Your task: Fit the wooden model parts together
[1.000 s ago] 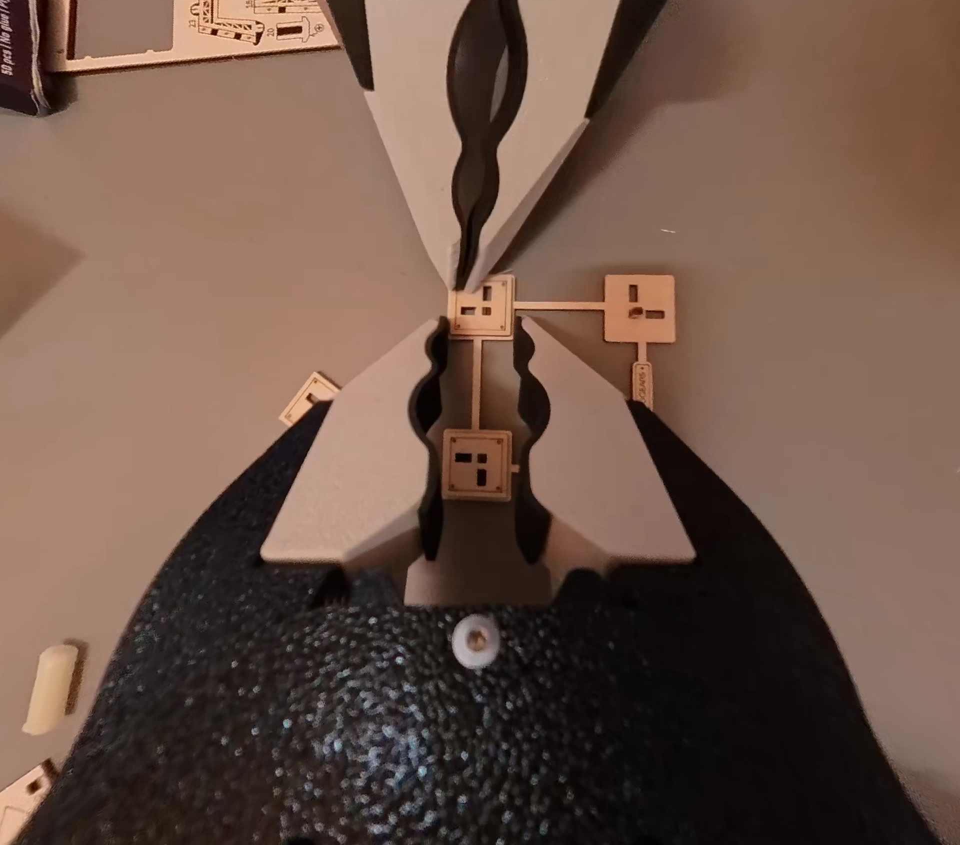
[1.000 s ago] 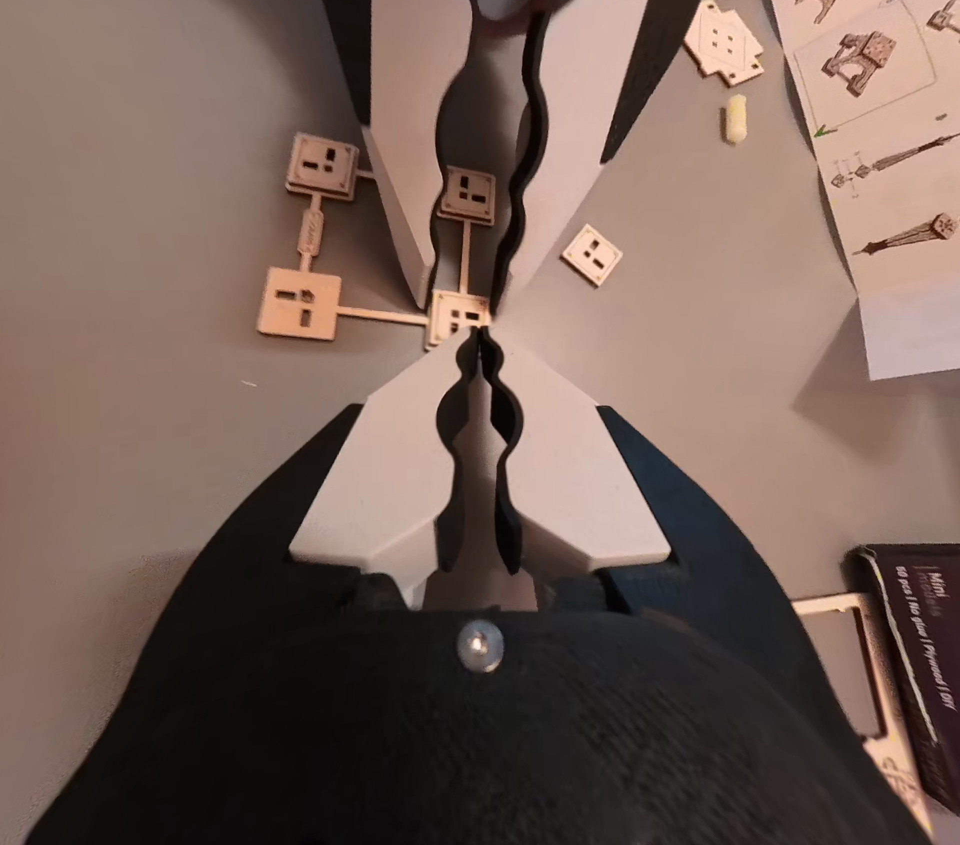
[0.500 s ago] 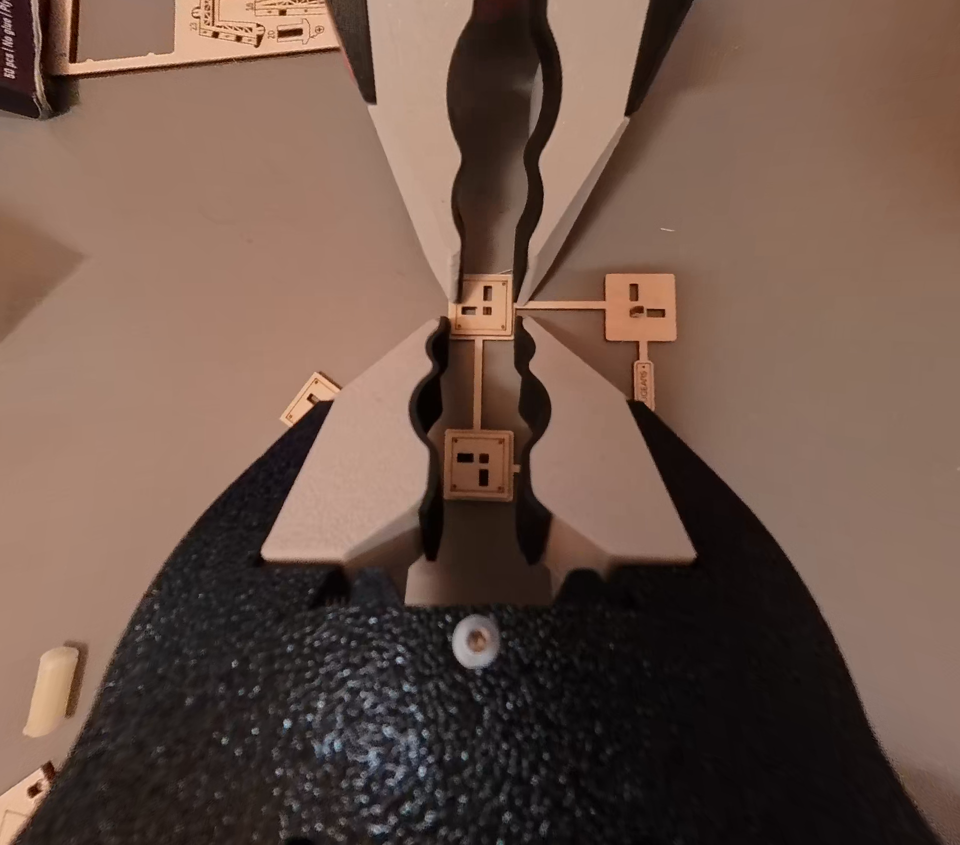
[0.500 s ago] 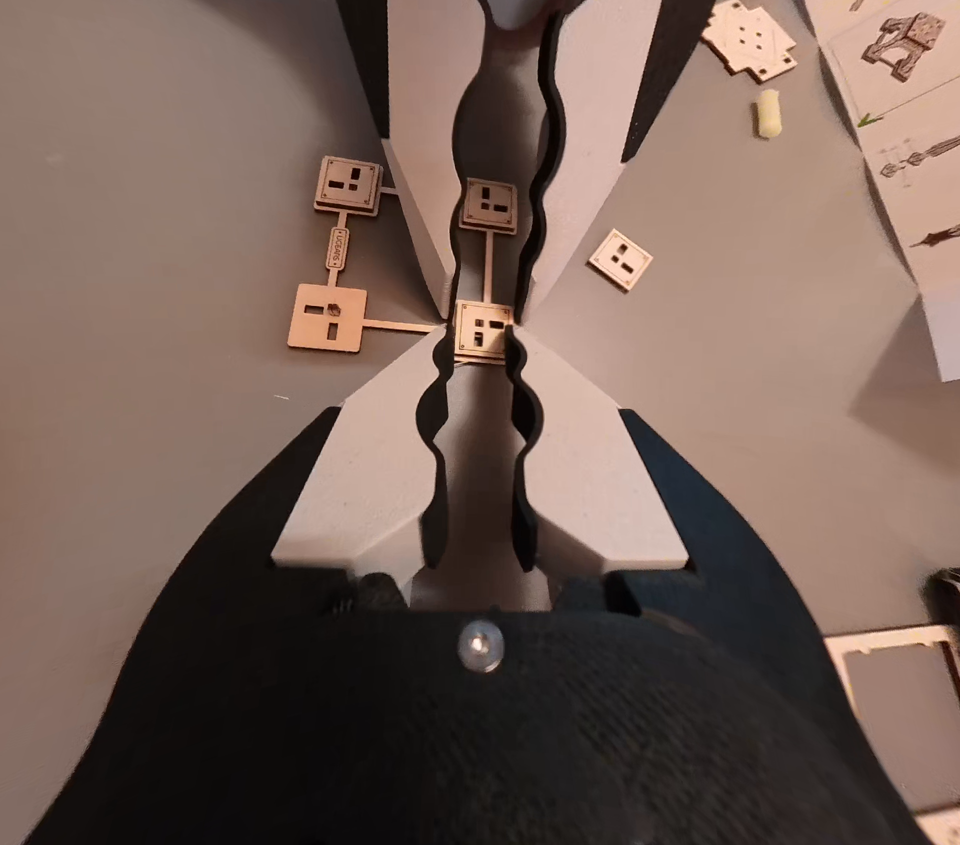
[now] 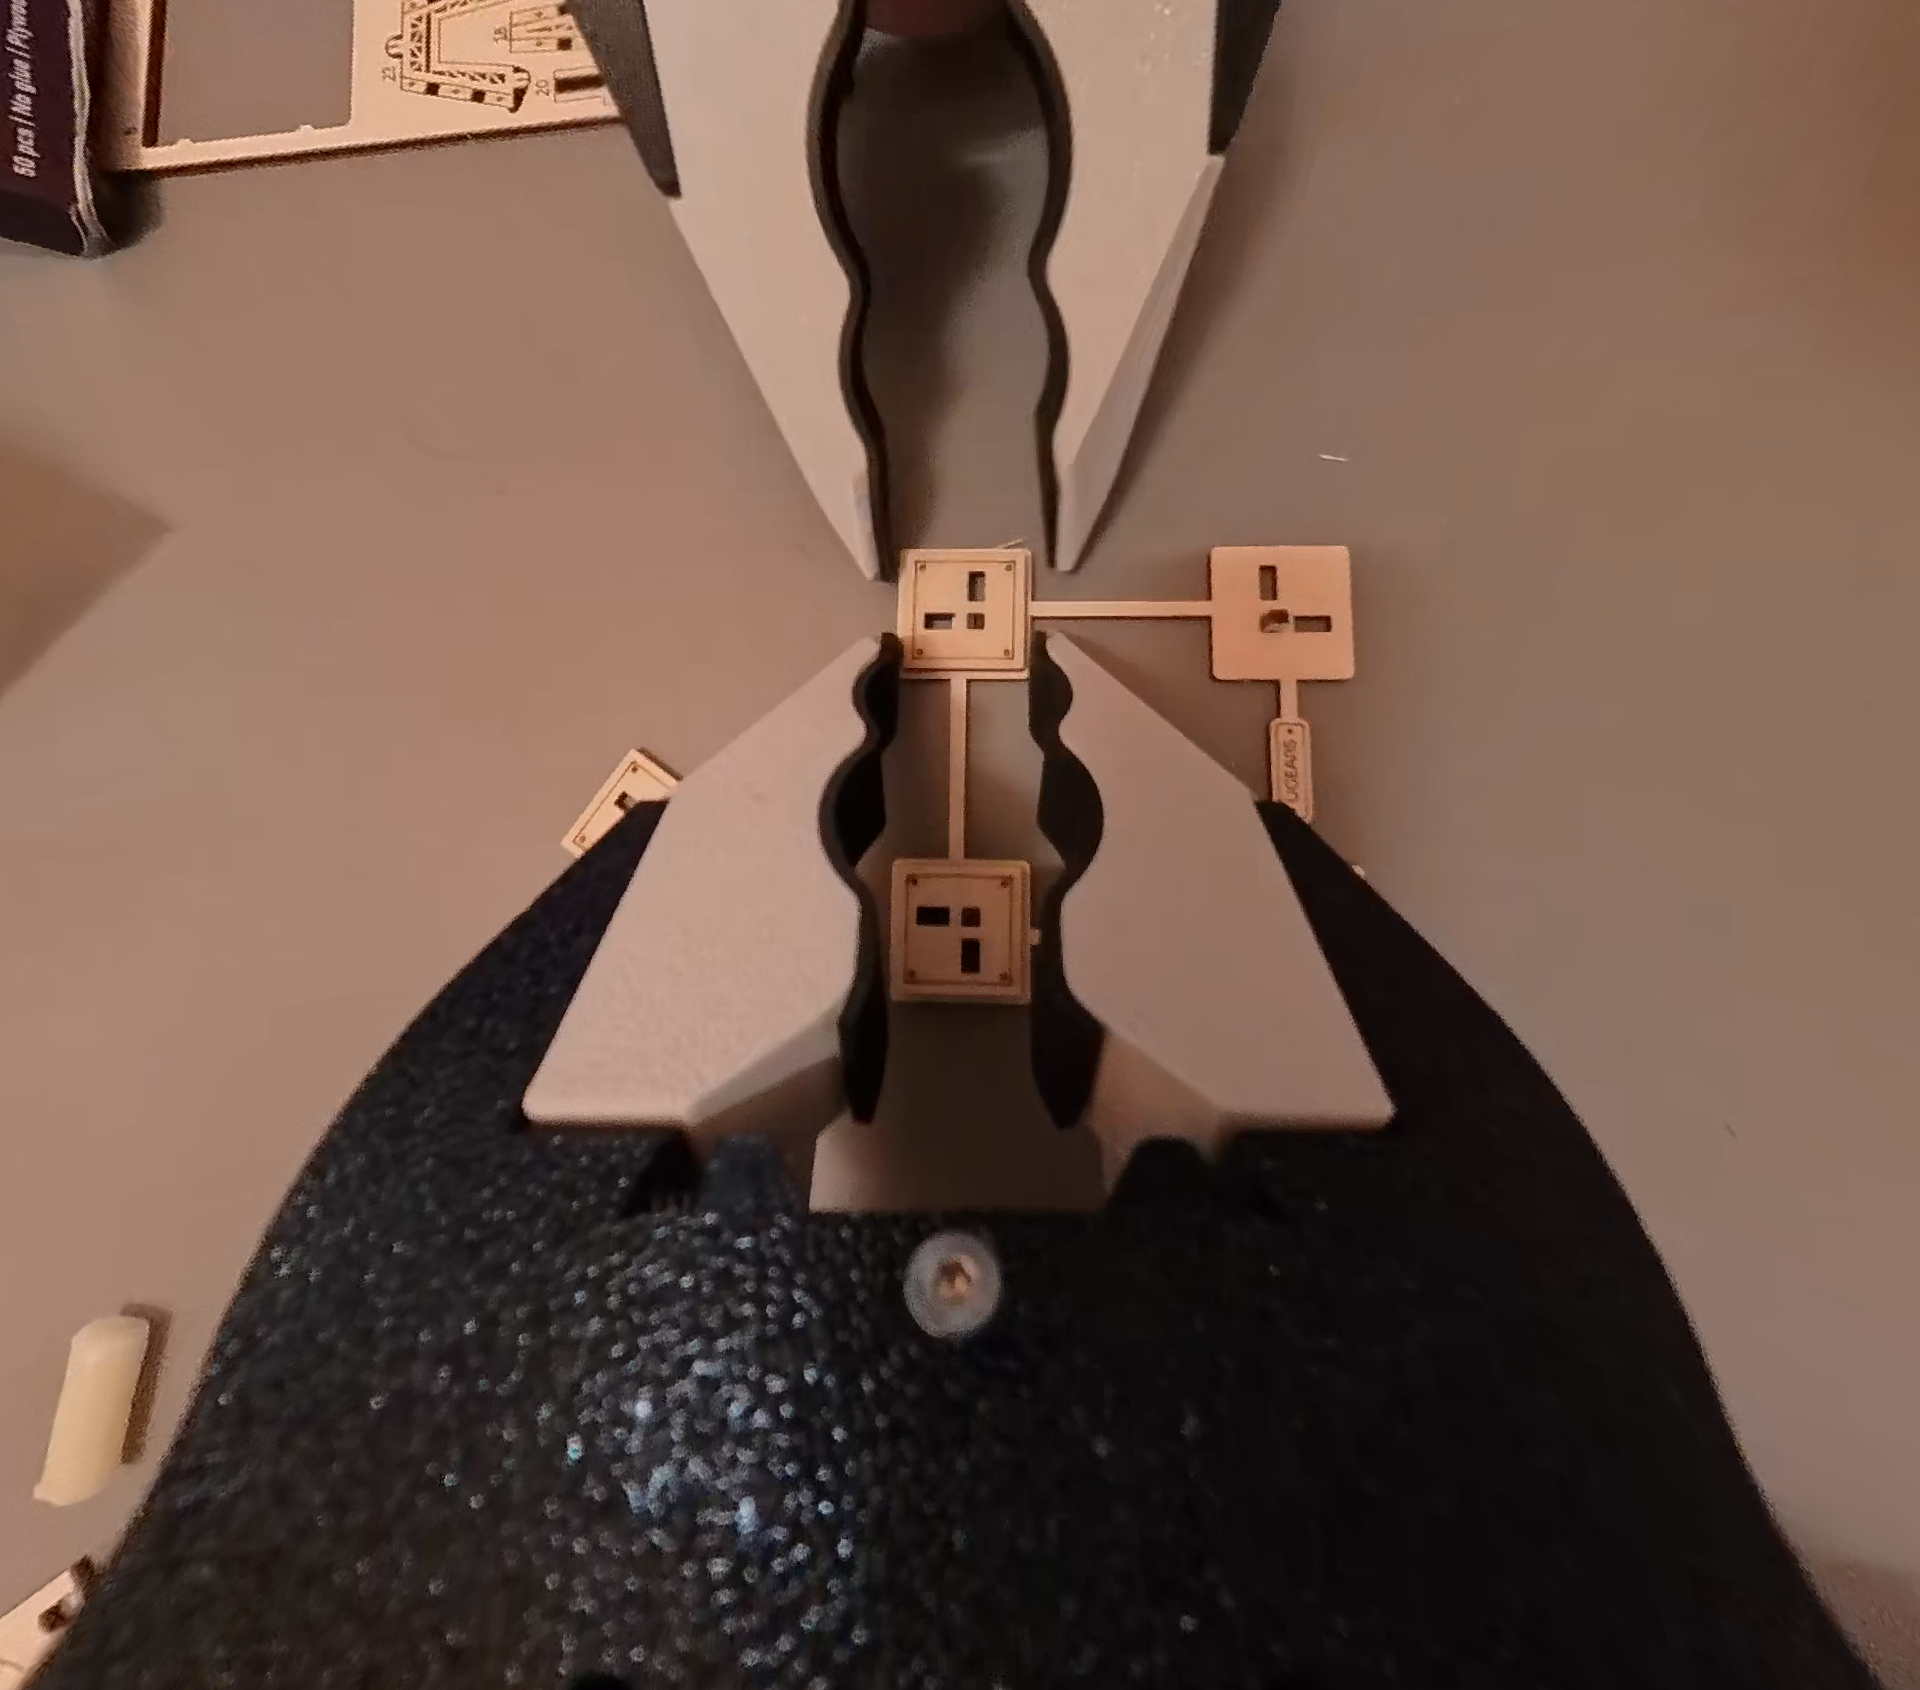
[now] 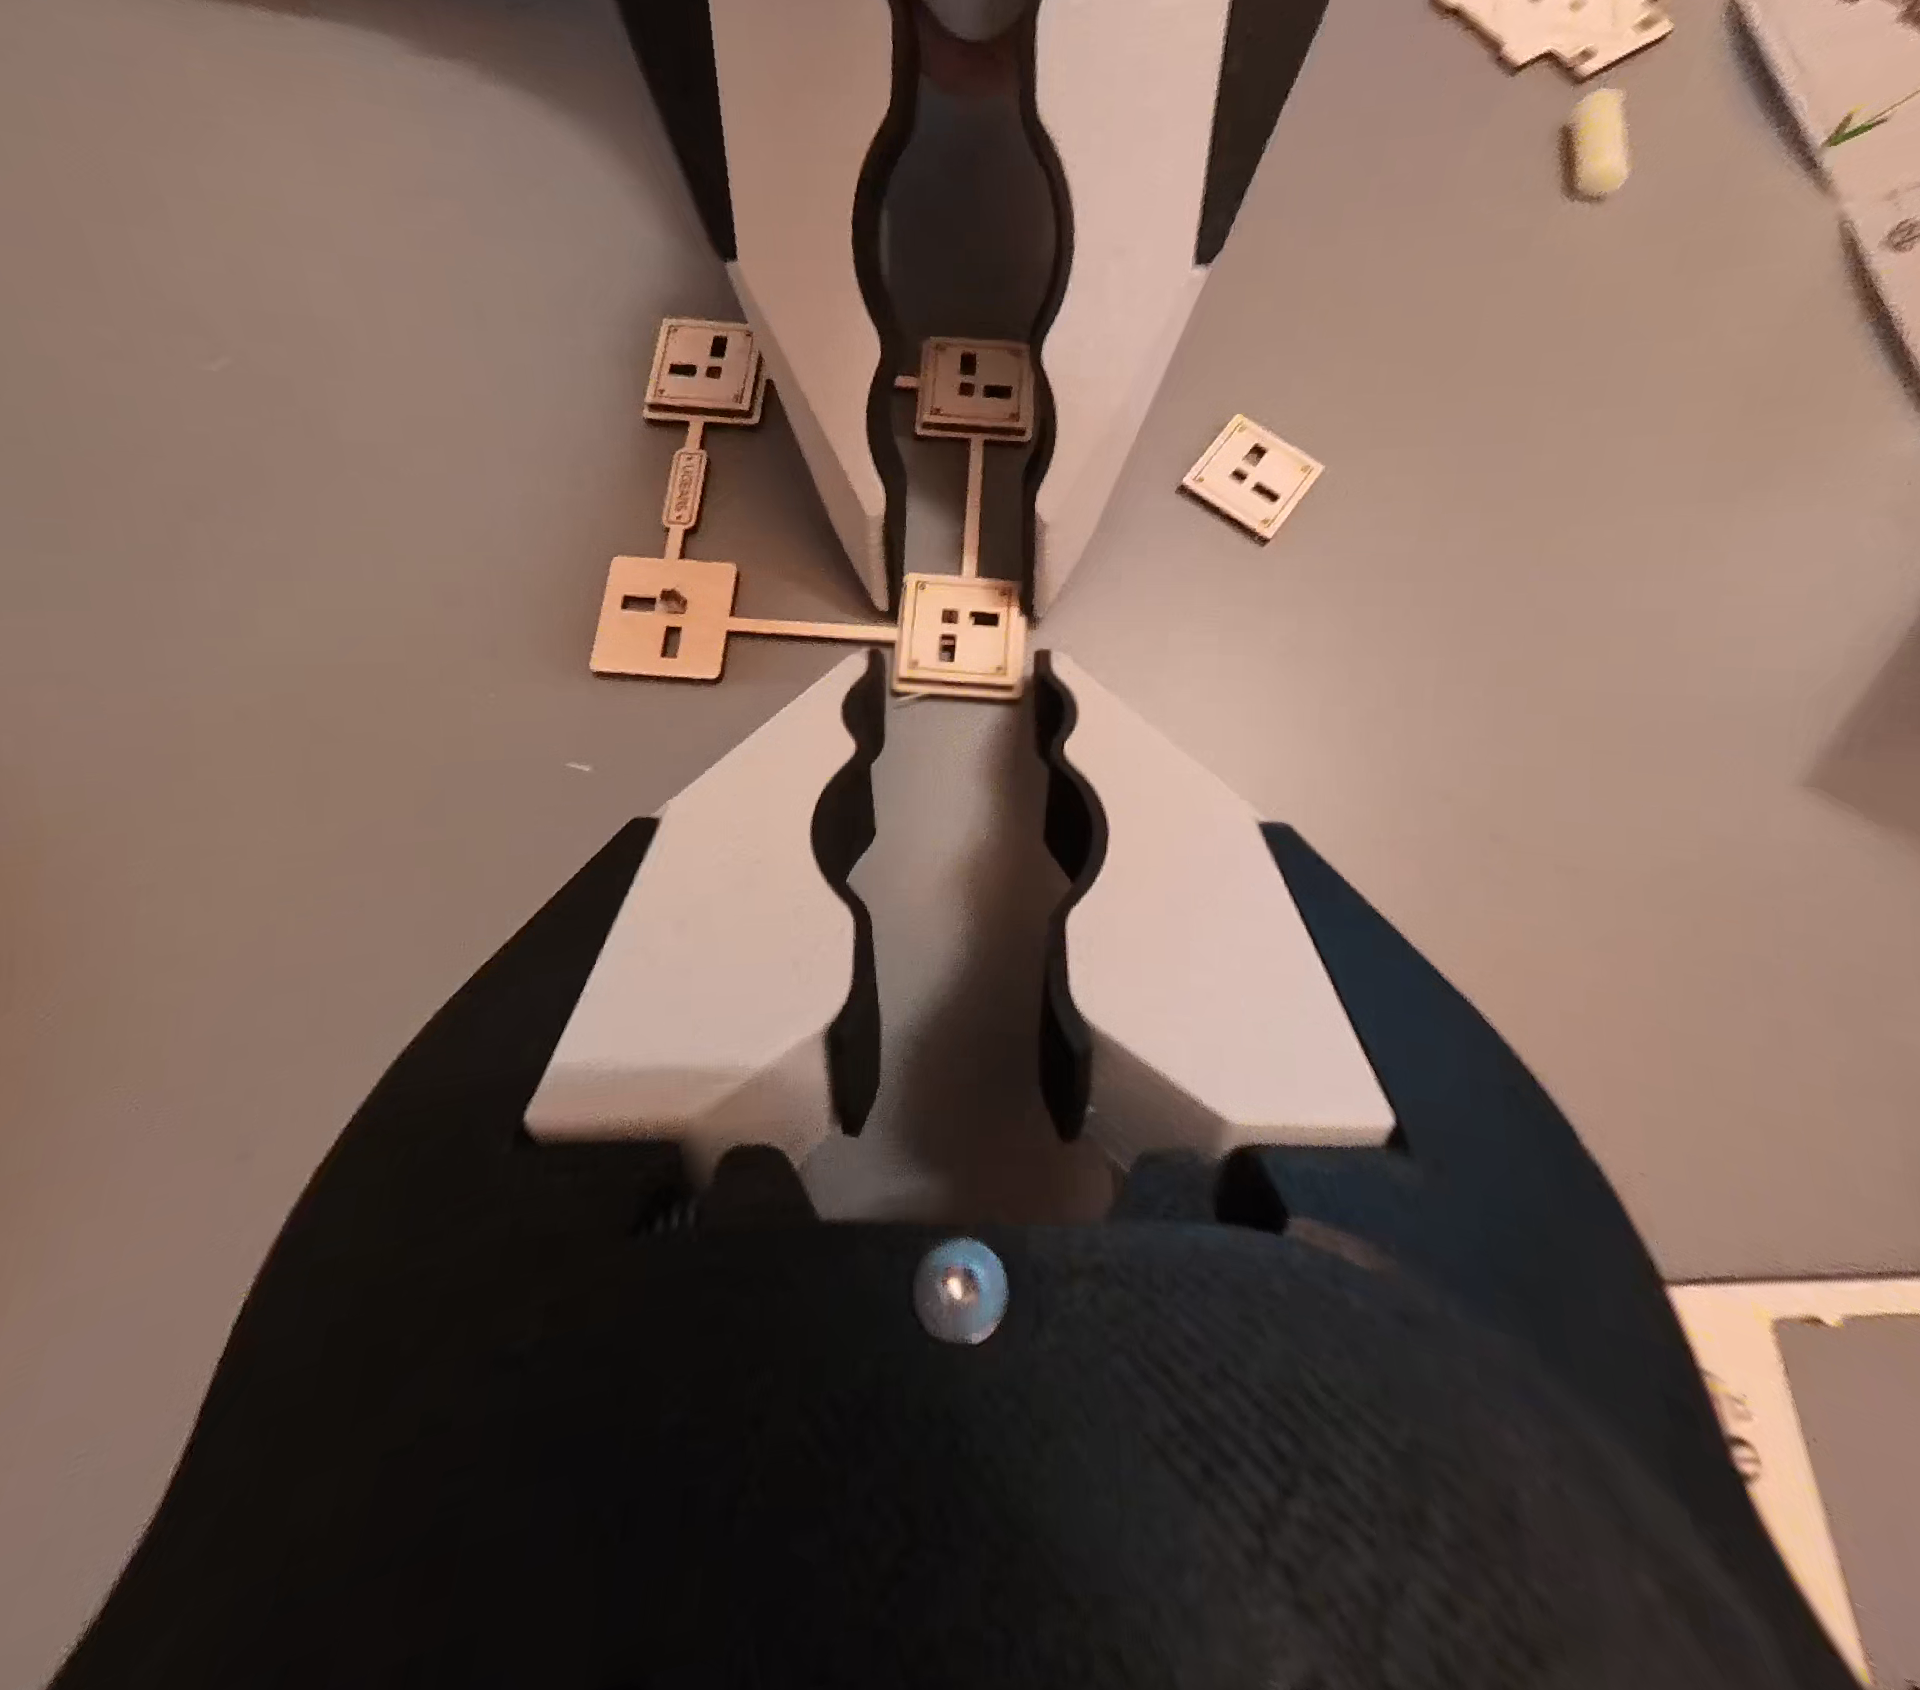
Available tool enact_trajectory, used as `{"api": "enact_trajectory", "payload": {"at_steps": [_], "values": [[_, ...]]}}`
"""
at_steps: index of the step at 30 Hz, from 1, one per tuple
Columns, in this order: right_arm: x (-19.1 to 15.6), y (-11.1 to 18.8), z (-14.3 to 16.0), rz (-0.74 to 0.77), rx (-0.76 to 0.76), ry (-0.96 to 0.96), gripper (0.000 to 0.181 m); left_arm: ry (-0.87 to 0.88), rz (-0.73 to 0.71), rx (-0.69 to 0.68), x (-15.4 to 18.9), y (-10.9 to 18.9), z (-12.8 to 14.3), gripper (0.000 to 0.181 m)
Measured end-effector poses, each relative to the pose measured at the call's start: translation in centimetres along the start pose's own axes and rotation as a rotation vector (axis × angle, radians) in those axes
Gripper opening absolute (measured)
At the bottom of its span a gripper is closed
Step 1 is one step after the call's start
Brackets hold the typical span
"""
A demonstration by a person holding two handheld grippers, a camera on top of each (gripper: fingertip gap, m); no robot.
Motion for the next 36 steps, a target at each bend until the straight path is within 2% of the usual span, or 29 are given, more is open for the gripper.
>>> {"api": "enact_trajectory", "payload": {"at_steps": [2,6,18,27,36], "values": [[-0.08,-0.19,0.30,-0.008,-0.024,-0.008,0.033,0.003,0.001,0.001,-0.01,0.00,0.00,0.023],[0.27,-0.24,0.26,0.002,-0.022,-0.035,0.029,0.000,0.003,0.005,-0.01,0.00,0.00,0.023],[0.32,-0.13,0.14,-0.096,-0.009,-0.193,0.022,-0.017,0.004,0.006,0.03,0.01,0.02,0.022],[0.00,-0.26,0.21,-0.022,-0.017,-0.062,0.023,0.005,0.003,0.003,0.07,0.00,0.01,0.023],[-0.13,-0.27,0.17,0.030,-0.016,-0.015,0.023,0.042,0.001,-0.008,0.09,-0.02,0.01,0.022]]}}
Point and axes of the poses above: each gripper's, where its closed fingertips meet, y back along the fingers, z out of its underside, x = y × z across the jaws, the point moved 2 cm from there along y, back along the fingers, and after that the axes turned 13 degrees about x, right-handed, at the moved point
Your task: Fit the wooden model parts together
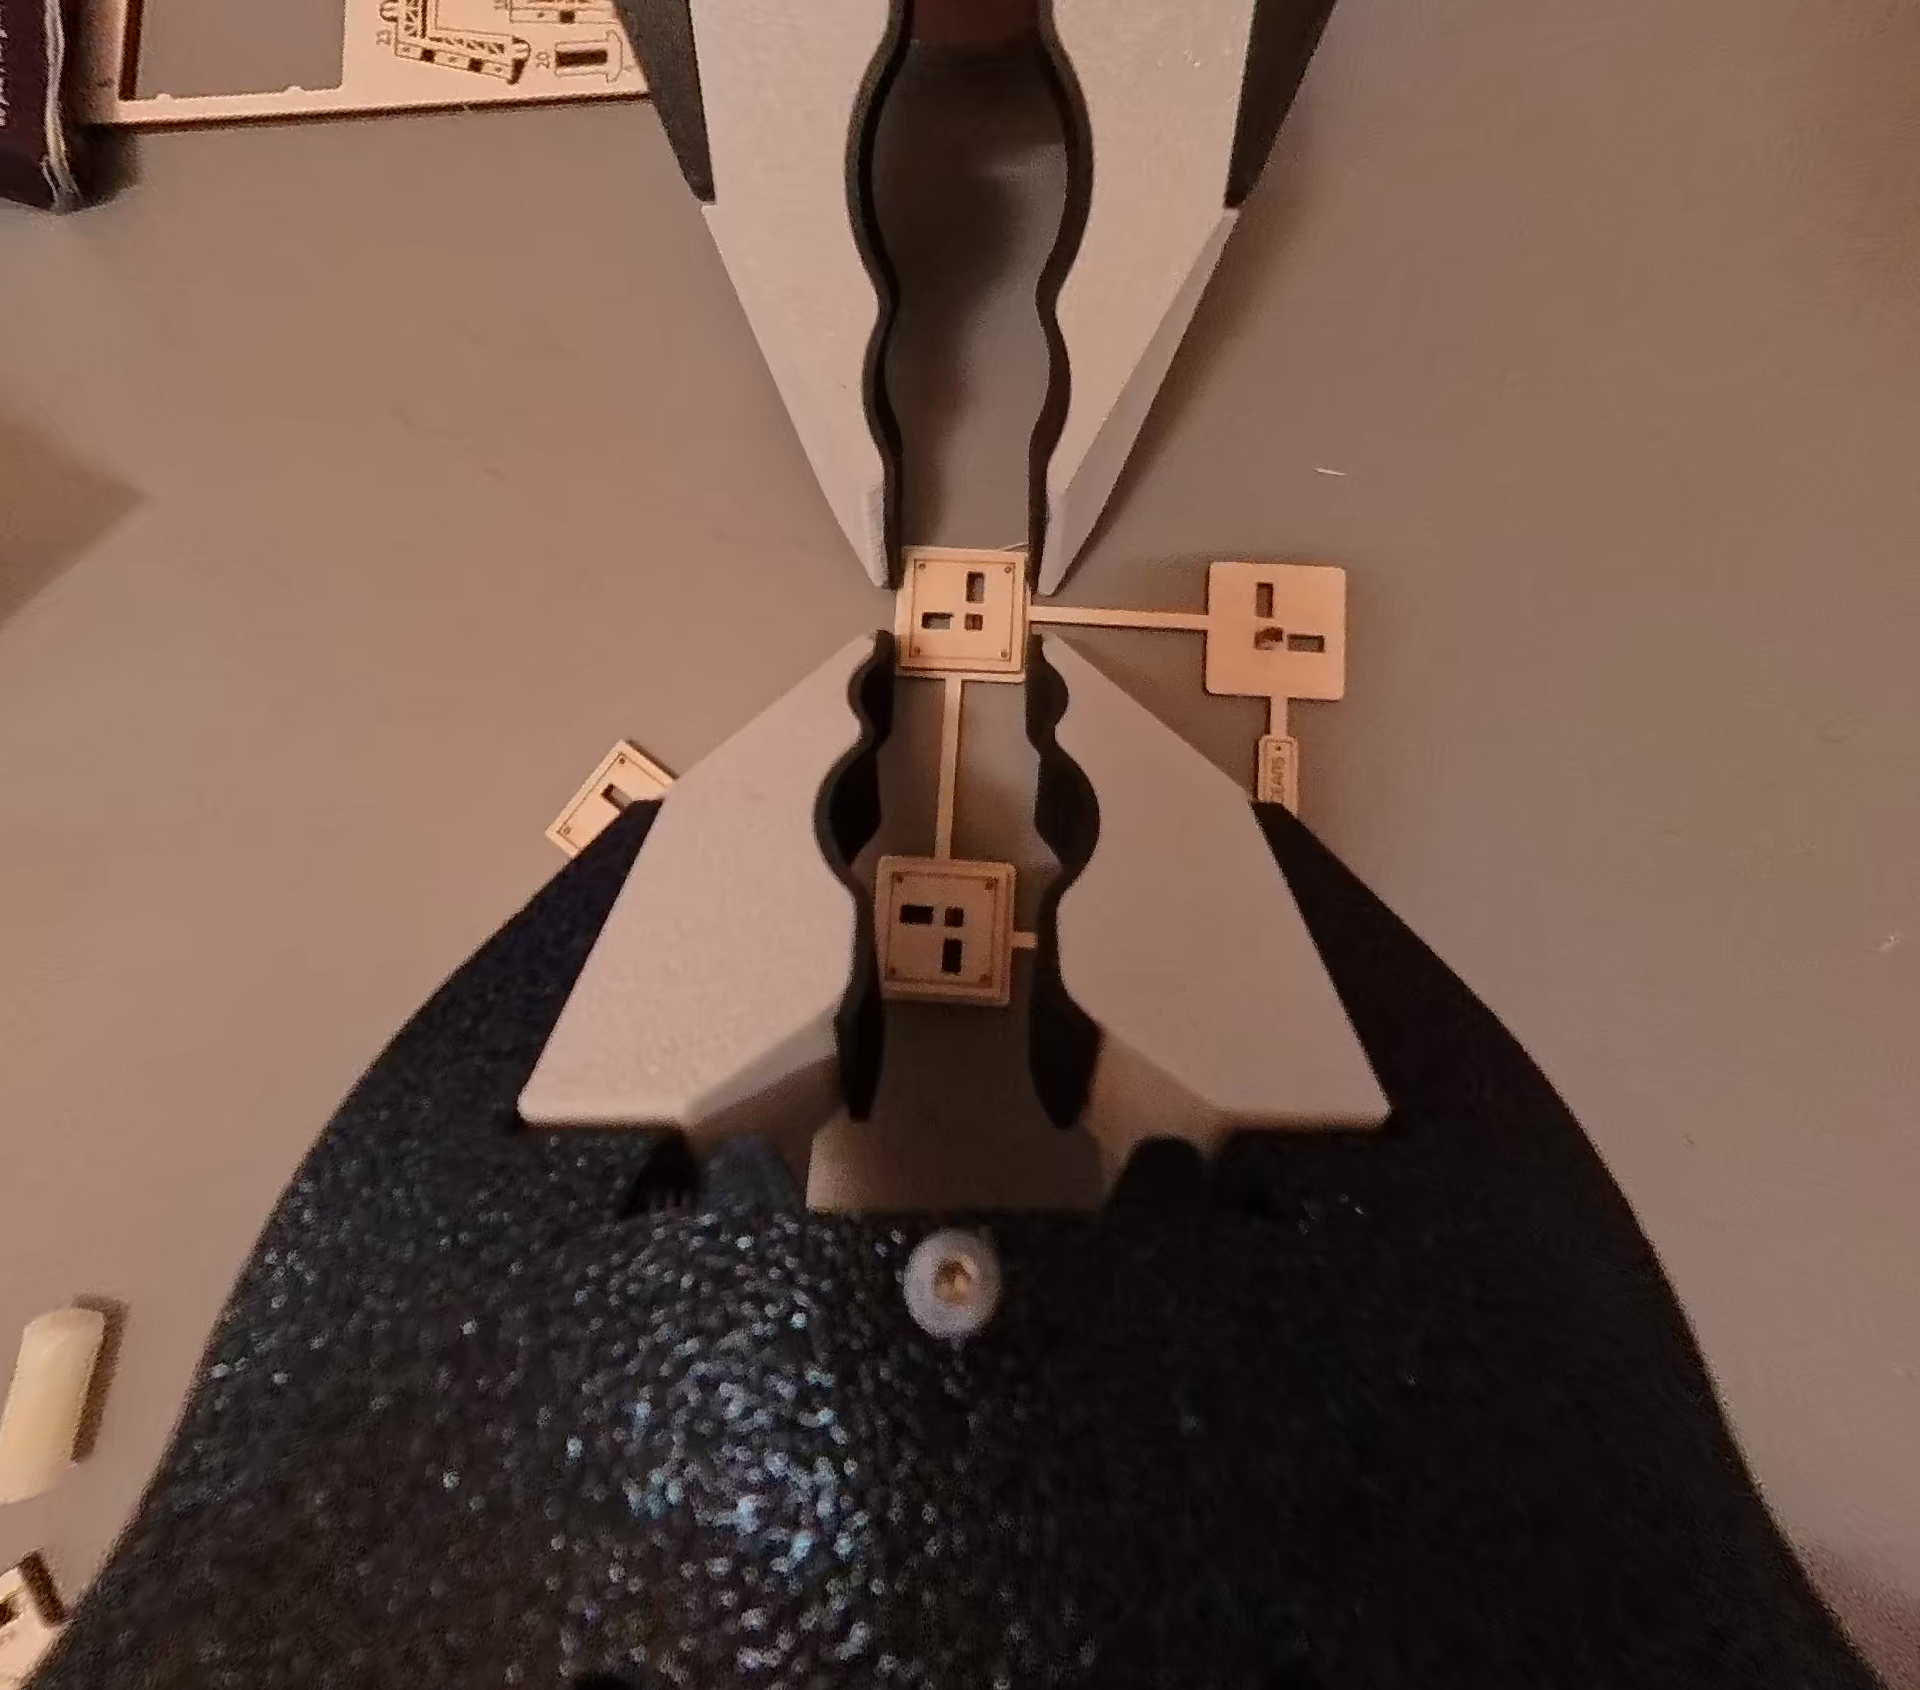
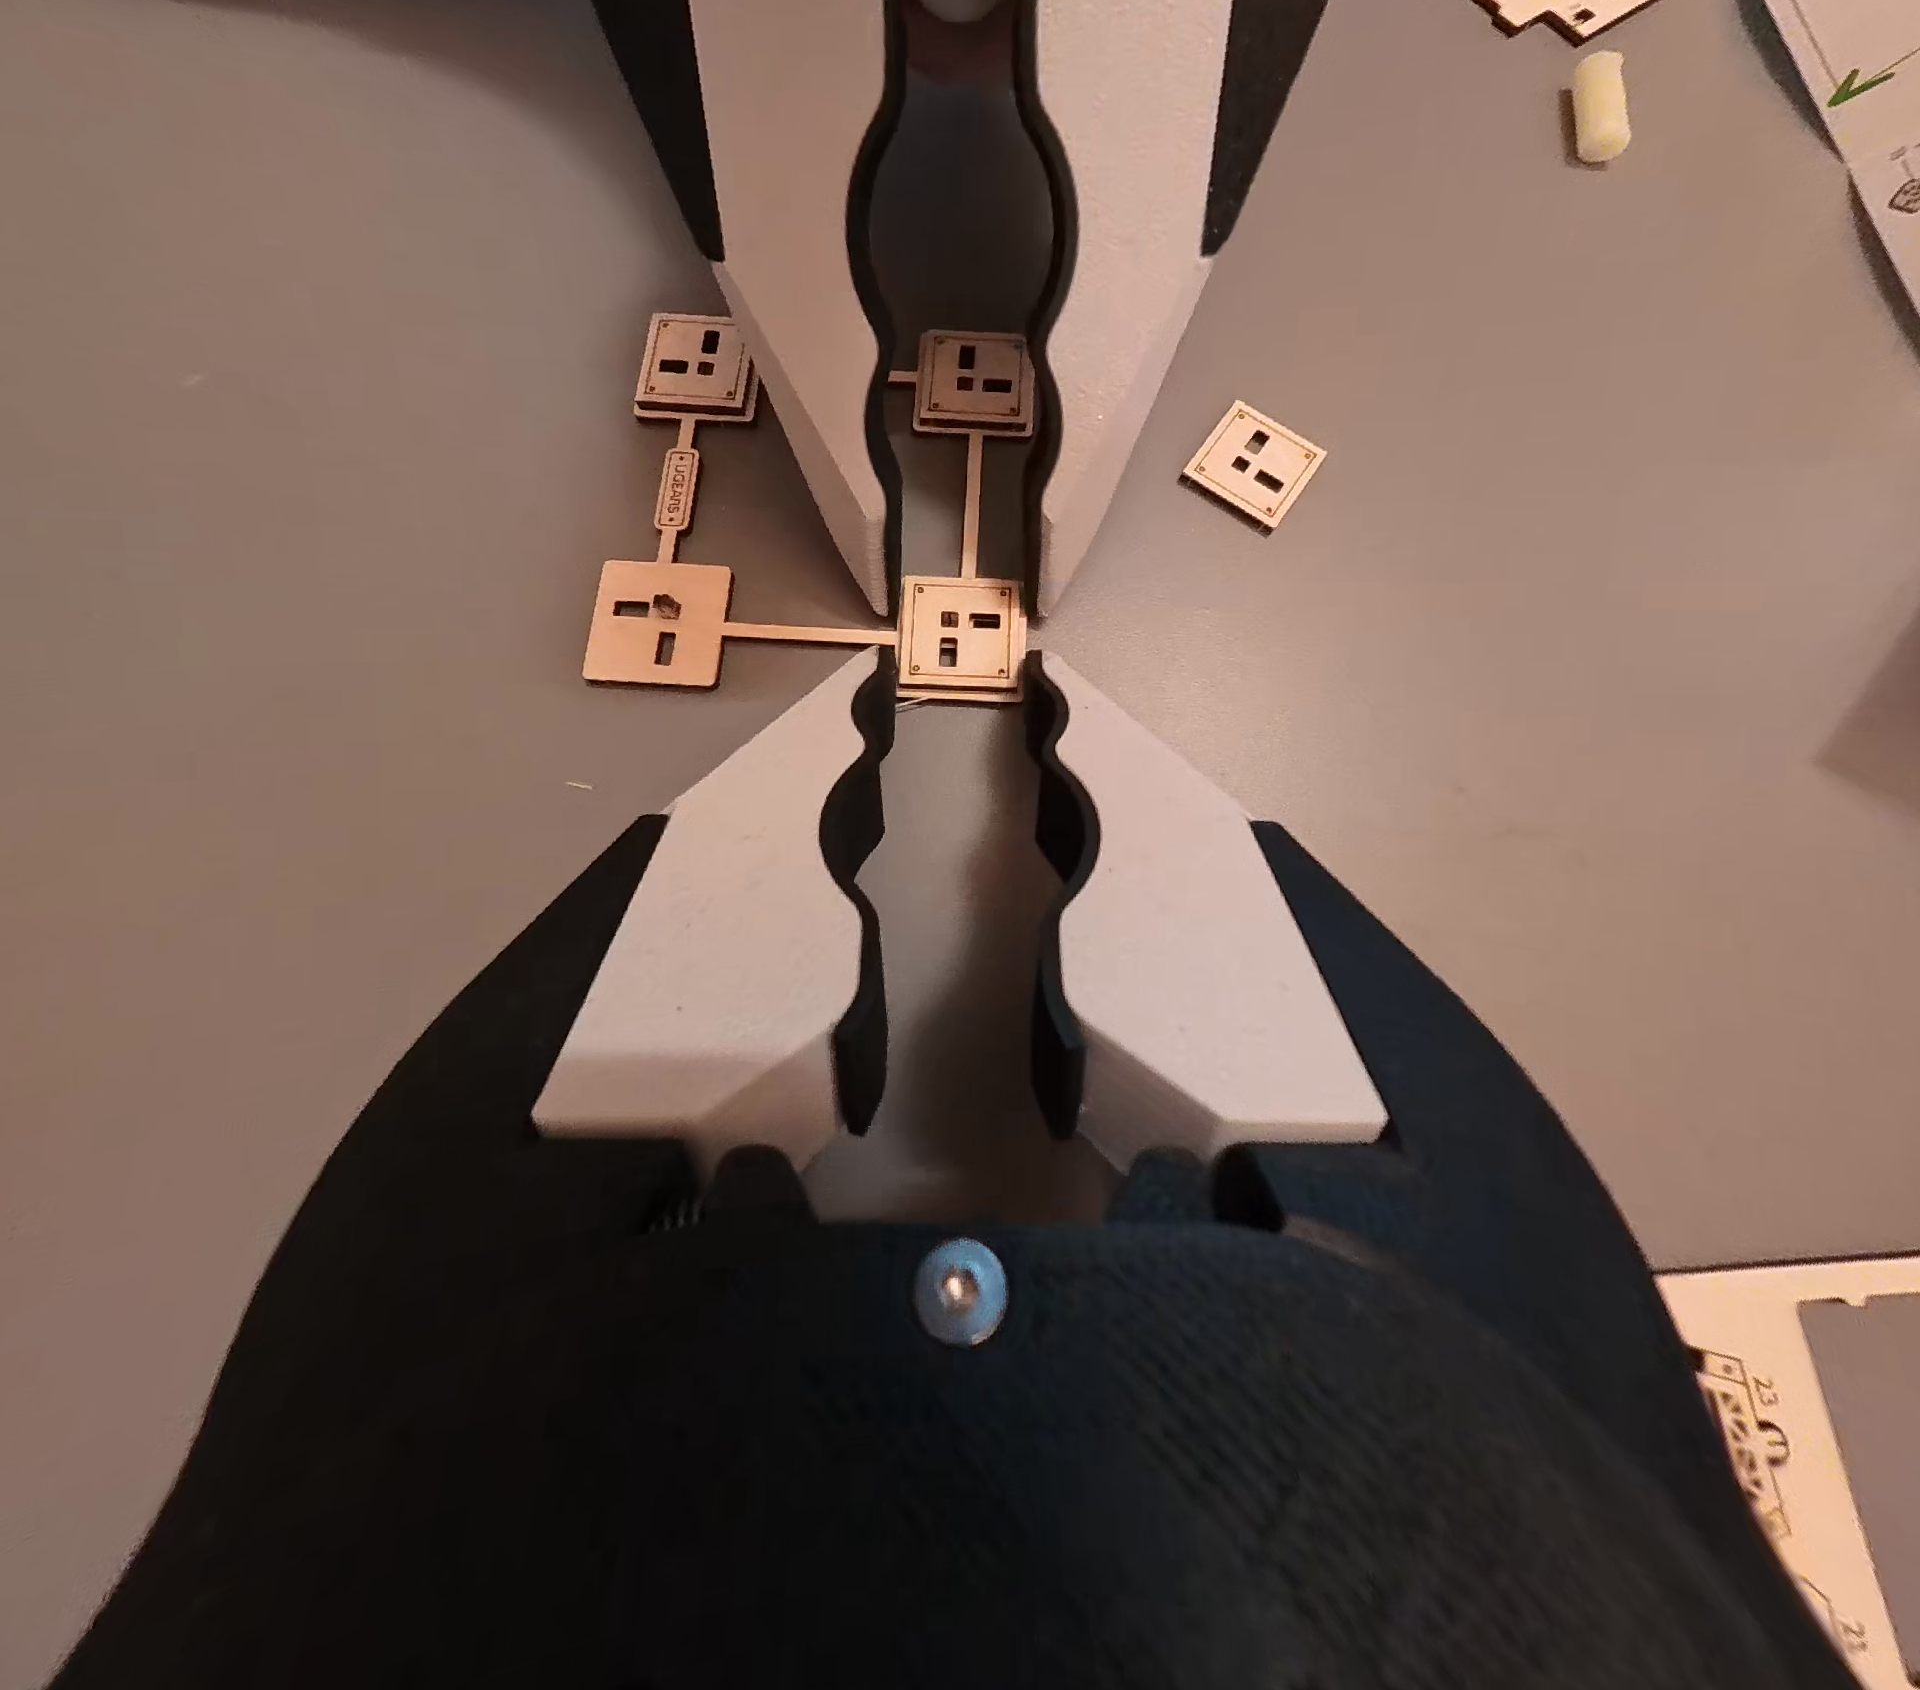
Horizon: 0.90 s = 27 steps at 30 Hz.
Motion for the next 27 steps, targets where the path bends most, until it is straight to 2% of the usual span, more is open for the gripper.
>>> {"api": "enact_trajectory", "payload": {"at_steps": [7,8,9,10,13,16,20,22,26,27], "values": [[-0.2,0.1,-0.1,0.050,0.006,0.045,0.022,0.006,0.000,0.009,0.1,0.0,0.0,0.022],[-0.2,0.1,-0.2,0.058,0.010,0.049,0.023,-0.003,-0.002,-0.005,0.1,0.2,0.1,0.024],[0.0,0.2,-0.2,0.074,0.014,0.049,0.031,-0.012,-0.027,-0.024,-0.3,0.7,0.2,0.036],[0.1,0.3,-0.3,0.082,0.024,0.042,0.039,-0.013,-0.069,-0.014,-0.9,1.4,-0.1,0.044],[-0.2,1.2,-1.2,0.083,0.104,-0.010,0.047,0.118,-0.232,0.099,-3.4,4.1,-1.5,0.035],[0.4,2.9,-2.3,0.168,0.193,-0.043,0.039,0.254,-0.416,0.045,-5.3,5.3,-0.1,0.035],[1.8,4.6,-2.3,0.345,0.185,-0.002,0.035,0.359,-0.485,0.013,-5.9,4.0,0.7,0.041],[1.9,4.9,-2.2,0.382,0.178,0.011,0.035,0.403,-0.500,-0.008,-6.1,3.1,1.0,0.041],[2.6,5.3,-2.5,0.439,0.198,0.005,0.030,0.434,-0.525,-0.078,-5.9,2.3,1.8,0.021],[3.0,5.6,-2.5,0.460,0.204,-0.016,0.030,0.432,-0.532,-0.078,-5.9,2.4,1.8,0.020]]}}
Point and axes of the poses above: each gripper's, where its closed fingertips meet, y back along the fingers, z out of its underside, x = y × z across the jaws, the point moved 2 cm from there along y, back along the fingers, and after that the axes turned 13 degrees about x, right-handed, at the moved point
